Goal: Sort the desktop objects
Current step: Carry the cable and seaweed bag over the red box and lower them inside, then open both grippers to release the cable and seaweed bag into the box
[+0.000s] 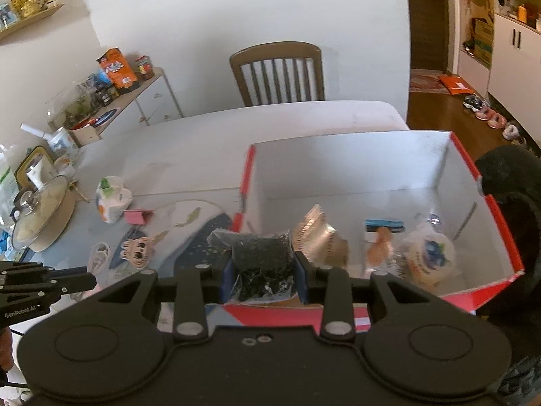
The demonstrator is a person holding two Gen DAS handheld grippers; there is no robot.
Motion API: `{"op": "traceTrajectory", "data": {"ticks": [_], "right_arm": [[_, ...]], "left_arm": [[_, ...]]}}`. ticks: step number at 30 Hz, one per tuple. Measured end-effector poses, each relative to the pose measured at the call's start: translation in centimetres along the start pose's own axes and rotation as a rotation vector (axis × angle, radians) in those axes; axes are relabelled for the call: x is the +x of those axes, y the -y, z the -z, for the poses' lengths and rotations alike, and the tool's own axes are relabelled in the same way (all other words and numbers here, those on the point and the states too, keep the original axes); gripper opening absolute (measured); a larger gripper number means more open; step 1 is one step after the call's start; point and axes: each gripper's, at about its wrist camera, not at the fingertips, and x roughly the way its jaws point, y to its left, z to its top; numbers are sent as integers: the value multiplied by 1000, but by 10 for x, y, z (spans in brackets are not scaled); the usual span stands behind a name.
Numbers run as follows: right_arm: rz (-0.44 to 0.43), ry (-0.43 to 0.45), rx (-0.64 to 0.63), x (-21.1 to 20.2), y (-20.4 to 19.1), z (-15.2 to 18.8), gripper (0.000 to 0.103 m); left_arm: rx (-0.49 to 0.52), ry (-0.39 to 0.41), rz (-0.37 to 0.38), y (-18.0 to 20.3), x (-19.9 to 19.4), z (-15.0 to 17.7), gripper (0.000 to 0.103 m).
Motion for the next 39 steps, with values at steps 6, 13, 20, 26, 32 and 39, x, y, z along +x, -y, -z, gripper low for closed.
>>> {"op": "traceTrajectory", "data": {"ticks": [6, 13, 20, 26, 32, 39], "right_arm": [[29, 2, 16, -6, 23, 3, 35], [72, 10, 38, -10, 52, 2, 35], [96, -7, 61, -3, 77, -3, 35], [104, -30, 50, 8, 89, -6, 35], [110, -58, 17, 22, 91, -7, 35], [108, -99, -21, 40, 88, -5, 35]], "left_arm": [[59, -1, 50, 31, 18, -17, 10], [147, 2, 108, 74, 38, -38, 10], [234, 6, 139, 111, 65, -59, 10], [254, -7, 134, 125, 95, -85, 10], [262, -57, 112, 129, 135, -105, 10], [292, -125, 98, 133, 175, -117, 10]]}}
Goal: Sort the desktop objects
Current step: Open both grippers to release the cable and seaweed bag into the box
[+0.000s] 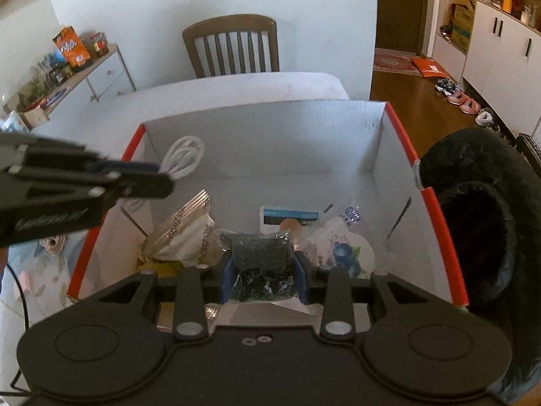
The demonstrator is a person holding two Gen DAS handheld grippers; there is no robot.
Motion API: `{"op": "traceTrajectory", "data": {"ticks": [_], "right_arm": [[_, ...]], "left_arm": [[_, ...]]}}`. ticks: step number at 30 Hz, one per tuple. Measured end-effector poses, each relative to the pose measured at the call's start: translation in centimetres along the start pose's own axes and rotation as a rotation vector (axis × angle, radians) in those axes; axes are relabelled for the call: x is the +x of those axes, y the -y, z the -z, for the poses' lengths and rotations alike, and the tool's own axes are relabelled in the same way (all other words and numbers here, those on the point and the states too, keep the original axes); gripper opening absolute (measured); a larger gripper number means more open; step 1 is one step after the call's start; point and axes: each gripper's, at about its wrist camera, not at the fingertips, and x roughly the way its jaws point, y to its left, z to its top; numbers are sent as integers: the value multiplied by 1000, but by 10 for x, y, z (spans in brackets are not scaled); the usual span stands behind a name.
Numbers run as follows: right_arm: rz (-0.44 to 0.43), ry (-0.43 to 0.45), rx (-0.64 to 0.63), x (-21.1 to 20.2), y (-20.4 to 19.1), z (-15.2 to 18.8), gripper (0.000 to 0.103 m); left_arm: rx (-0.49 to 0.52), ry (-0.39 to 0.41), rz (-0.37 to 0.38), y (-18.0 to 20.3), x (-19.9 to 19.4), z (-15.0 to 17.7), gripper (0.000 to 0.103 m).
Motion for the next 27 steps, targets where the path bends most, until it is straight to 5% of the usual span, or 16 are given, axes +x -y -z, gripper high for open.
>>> {"op": "traceTrajectory", "data": {"ticks": [27], "right_arm": [[-18, -119, -80, 48, -5, 3, 36]], "left_arm": [[-6, -163, 2, -8, 63, -7, 10]]}}
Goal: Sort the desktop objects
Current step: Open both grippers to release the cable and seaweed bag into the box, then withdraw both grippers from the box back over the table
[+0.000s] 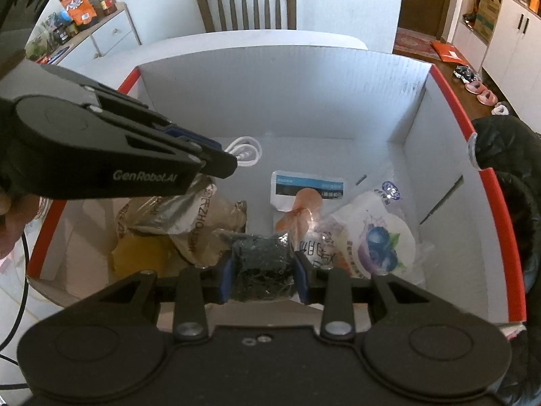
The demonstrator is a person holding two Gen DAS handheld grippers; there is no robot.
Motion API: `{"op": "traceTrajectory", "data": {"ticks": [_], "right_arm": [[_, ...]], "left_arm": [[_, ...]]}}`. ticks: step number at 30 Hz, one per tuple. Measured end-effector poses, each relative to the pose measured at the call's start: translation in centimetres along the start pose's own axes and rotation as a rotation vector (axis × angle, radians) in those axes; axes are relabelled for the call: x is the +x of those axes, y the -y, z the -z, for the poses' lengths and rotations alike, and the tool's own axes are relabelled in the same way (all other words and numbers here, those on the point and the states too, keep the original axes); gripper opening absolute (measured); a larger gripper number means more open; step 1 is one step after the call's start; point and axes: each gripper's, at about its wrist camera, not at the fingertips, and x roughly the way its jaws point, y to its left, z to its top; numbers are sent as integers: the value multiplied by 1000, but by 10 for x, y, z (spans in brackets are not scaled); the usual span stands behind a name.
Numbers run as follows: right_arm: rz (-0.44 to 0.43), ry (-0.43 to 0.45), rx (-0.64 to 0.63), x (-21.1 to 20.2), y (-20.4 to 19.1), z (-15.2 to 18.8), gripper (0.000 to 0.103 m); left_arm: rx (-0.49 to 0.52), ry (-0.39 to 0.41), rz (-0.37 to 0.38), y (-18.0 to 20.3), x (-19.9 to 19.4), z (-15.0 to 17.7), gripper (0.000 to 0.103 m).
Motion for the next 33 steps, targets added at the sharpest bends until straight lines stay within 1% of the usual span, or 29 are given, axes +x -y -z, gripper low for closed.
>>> {"op": "traceTrajectory", "data": {"ticks": [5, 10, 13, 15, 16, 18, 23, 24, 25, 27, 29, 31, 33], "right_arm": [[12, -15, -21, 4, -3, -1, 38], [14, -18, -33, 3, -3, -1, 39], [9, -11, -32, 0, -2, 0, 46], [6, 1, -30, -2, -2, 1, 54], [4, 7, -29, -3, -2, 1, 55], [5, 20, -28, -7, -2, 2, 62], [-8, 51, -14, -17, 2, 2, 66], [-11, 60, -12, -20, 2, 1, 71], [-12, 68, -10, -22, 3, 1, 73], [-19, 83, -4, -28, 4, 0, 76], [-28, 95, 0, -33, 5, 1, 78], [-35, 108, 0, -38, 5, 1, 80], [-40, 119, 1, -43, 6, 2, 82]], "left_arm": [[10, 3, -14, -1, 1, 2, 10], [-5, 11, -11, 1, 0, 3, 10], [-9, 14, -10, 0, -1, 3, 11], [-11, 21, -11, 1, -3, 3, 11], [-12, 23, -13, 1, -4, 3, 11], [-15, 25, -11, 1, -5, 4, 11], [-31, 38, -4, 1, -11, 5, 11], [-33, 47, -3, 1, -13, 6, 11], [-33, 58, -5, 1, -16, 7, 11], [-30, 70, -6, 2, -20, 8, 14], [-29, 79, -4, 3, -25, 9, 22], [-22, 90, -1, 5, -29, 11, 25], [-16, 95, -3, 7, -32, 12, 26]]}}
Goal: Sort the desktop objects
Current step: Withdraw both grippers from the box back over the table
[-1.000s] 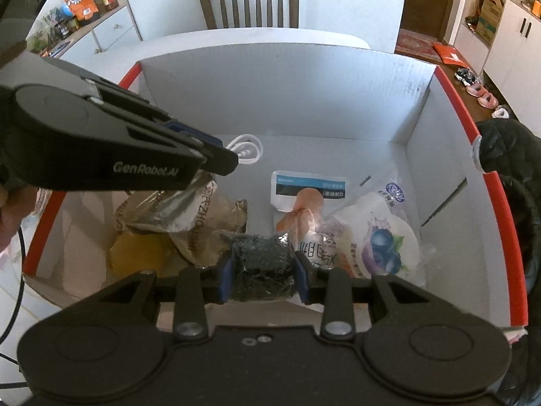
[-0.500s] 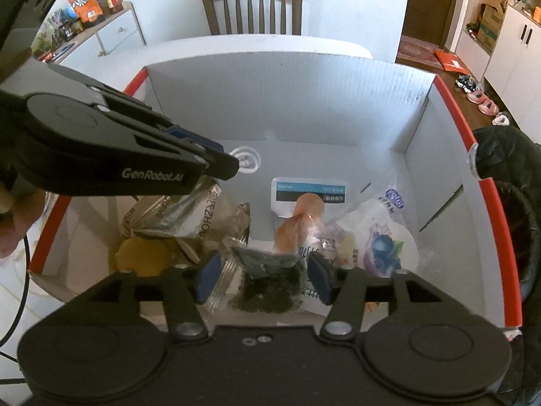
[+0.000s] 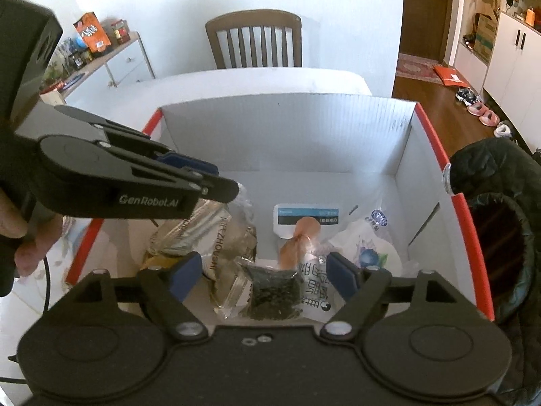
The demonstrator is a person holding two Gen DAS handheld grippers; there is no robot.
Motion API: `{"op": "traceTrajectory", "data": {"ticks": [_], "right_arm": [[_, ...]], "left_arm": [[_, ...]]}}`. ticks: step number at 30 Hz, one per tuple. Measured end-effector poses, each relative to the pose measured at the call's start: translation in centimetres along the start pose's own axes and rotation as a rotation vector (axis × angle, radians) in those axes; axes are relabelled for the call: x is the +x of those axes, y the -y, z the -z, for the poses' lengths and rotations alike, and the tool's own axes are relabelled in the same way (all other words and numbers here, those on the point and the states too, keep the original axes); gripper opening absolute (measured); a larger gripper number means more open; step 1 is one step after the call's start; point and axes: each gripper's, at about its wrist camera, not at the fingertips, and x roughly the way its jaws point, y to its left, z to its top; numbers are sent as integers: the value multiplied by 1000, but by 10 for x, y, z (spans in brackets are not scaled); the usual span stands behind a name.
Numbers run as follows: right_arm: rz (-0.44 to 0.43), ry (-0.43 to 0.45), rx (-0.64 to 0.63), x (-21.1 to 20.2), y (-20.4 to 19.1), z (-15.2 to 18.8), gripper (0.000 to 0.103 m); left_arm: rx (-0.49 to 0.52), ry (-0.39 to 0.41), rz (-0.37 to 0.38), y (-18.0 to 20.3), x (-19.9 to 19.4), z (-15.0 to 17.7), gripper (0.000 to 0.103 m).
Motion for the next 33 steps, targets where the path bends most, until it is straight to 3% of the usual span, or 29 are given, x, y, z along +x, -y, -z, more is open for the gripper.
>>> {"op": "traceTrajectory", "data": {"ticks": [10, 12, 13, 14, 29, 33], "right_arm": [[5, 59, 0, -19, -8, 0, 90], [6, 73, -2, -24, -10, 1, 91], [7, 78, 2, -26, -10, 2, 91], [5, 84, 5, -29, -11, 3, 92], [20, 157, 14, -57, -38, 11, 96], [13, 168, 21, -59, -54, 14, 99]], "left_arm": [[14, 30, 19, 6, -19, 6, 28], [8, 38, 31, 5, -24, 8, 45], [7, 45, 37, 5, -27, 8, 68], [8, 60, 40, 5, -31, 10, 73], [-42, 164, 71, -10, -85, 29, 73], [-29, 195, 51, -19, -99, 42, 83]]}}
